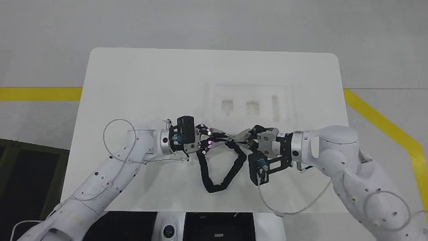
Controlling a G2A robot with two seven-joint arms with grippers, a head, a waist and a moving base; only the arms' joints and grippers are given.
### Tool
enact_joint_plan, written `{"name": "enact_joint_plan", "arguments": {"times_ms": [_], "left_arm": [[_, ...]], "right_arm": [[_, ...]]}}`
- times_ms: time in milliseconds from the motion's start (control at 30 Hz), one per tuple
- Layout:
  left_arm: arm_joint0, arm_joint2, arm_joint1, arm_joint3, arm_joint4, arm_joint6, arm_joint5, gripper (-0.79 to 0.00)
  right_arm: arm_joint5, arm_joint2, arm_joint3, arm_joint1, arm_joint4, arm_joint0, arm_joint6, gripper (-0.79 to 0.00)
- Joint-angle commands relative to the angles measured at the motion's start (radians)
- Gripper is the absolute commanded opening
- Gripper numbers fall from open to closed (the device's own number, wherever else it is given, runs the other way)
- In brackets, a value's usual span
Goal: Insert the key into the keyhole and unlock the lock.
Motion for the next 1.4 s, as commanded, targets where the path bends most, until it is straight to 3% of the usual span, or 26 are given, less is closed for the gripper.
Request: {"name": "enact_joint_plan", "arguments": {"times_ms": [0,233,400,433,467,800,933,1100,1367], "left_arm": [[0.016,-0.014,0.005,-0.013,0.013,0.013,0.013,-0.785],[0.061,-0.052,0.021,-0.057,0.05,0.038,0.033,-0.785],[0.079,-0.068,0.027,-0.076,0.058,0.038,0.036,-0.785],[0.08,-0.07,0.028,-0.079,0.06,0.035,0.036,-0.785],[0.082,-0.073,0.029,-0.081,0.061,0.033,0.036,-0.785],[0.127,-0.143,0.045,-0.101,0.008,-0.042,0.026,-0.785],[0.184,-0.21,0.062,-0.133,-0.03,-0.12,0.012,-0.785],[0.284,-0.32,0.086,-0.178,-0.089,-0.197,0.008,-0.785],[0.389,-0.485,0.114,-0.239,-0.163,-0.389,0.041,-0.785]], "right_arm": [[-0.001,0.005,0.014,-0.006,0.087,-0.002,0.055,-0.785],[0.041,-0.009,0.056,-0.027,0.341,-0.003,0.211,-0.785],[0.054,-0.031,0.048,-0.036,0.424,0.014,0.275,-0.785],[0.055,-0.035,0.046,-0.037,0.431,0.016,0.282,-0.545],[0.057,-0.038,0.044,-0.038,0.435,0.019,0.289,0.0],[0.091,-0.01,0.034,-0.035,0.459,-0.005,0.262,0.0],[0.135,0.028,0.046,-0.031,0.503,-0.053,0.21,0.0],[0.168,0.063,0.057,-0.03,0.627,-0.103,0.247,0.0],[0.183,0.091,0.068,-0.028,0.658,-0.137,0.236,0.0]]}}
